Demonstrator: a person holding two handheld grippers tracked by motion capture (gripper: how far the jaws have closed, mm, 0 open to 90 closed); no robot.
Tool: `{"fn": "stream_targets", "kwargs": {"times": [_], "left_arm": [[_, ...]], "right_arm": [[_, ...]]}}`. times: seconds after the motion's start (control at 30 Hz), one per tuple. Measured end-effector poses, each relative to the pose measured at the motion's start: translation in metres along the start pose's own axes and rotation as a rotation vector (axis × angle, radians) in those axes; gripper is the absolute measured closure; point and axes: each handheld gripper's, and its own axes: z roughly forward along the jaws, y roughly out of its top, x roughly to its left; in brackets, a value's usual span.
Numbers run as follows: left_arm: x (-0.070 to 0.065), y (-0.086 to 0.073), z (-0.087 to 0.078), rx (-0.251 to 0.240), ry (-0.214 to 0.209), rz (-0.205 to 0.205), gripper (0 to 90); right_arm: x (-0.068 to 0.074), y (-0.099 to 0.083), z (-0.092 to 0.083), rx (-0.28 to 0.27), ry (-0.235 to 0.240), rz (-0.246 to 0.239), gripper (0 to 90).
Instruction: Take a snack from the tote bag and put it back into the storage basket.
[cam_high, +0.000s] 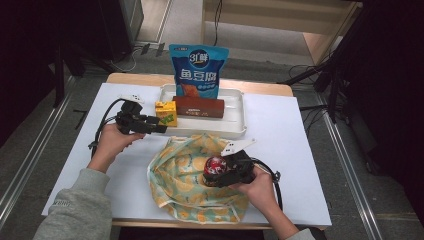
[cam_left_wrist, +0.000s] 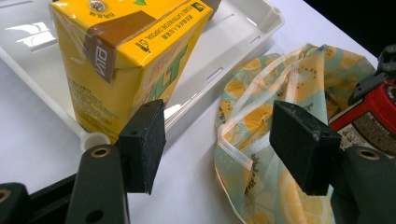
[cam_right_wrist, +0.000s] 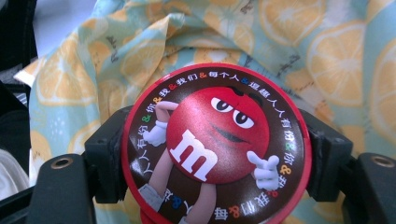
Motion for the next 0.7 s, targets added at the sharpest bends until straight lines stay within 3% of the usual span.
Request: {"fn": "stream_targets", "kwargs": {"times": [0.7], "left_arm": [[-0.002,-0.003,-0.003,0.005,-0.003,-0.004,36.0]], "right_arm": [[-0.013,0.02,-0.005,-0.009,0.001,0.028,25.9]]}}
